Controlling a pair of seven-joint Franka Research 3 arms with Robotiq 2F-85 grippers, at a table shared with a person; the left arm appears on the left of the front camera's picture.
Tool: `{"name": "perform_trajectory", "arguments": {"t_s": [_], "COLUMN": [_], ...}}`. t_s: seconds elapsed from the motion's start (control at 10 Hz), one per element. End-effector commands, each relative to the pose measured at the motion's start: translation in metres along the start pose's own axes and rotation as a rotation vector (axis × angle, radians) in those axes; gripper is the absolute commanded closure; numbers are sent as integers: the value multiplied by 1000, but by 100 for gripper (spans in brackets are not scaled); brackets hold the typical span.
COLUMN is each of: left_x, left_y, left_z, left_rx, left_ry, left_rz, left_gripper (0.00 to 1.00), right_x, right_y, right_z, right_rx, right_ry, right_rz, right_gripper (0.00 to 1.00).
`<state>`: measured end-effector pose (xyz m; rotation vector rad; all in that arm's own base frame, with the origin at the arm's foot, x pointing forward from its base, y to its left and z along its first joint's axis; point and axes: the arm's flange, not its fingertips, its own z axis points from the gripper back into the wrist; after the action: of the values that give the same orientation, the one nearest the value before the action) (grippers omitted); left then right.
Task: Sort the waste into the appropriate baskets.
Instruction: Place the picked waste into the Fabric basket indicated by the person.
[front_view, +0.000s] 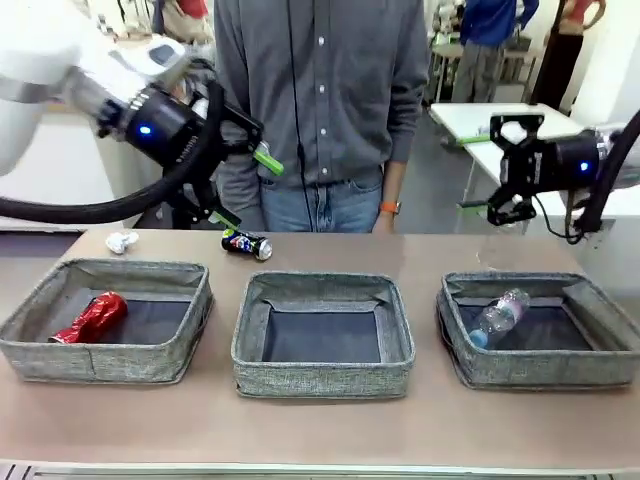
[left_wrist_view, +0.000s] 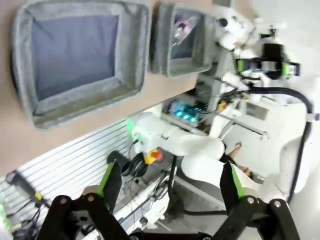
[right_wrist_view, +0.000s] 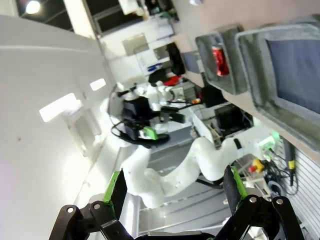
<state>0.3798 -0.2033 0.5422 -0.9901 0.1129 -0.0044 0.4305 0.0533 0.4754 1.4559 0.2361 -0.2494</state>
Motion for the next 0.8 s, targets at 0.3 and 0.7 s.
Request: {"name": "perform_trajectory", "arguments": {"t_s": [0.3, 0.7], "left_x": [8, 2], "left_y": [45, 35], "left_z": [-4, 2], "left_rx": [-381, -242], "left_ry": [-11, -52], "left_rz": [71, 13], "left_gripper": [0, 0], "right_x": [3, 1], "right_y": [-1, 4], "right_z": [0, -8], "right_rx": [-73, 30], "right_ry": [-188, 7], "right_rz": [84, 20], "right_gripper": [0, 0]}}
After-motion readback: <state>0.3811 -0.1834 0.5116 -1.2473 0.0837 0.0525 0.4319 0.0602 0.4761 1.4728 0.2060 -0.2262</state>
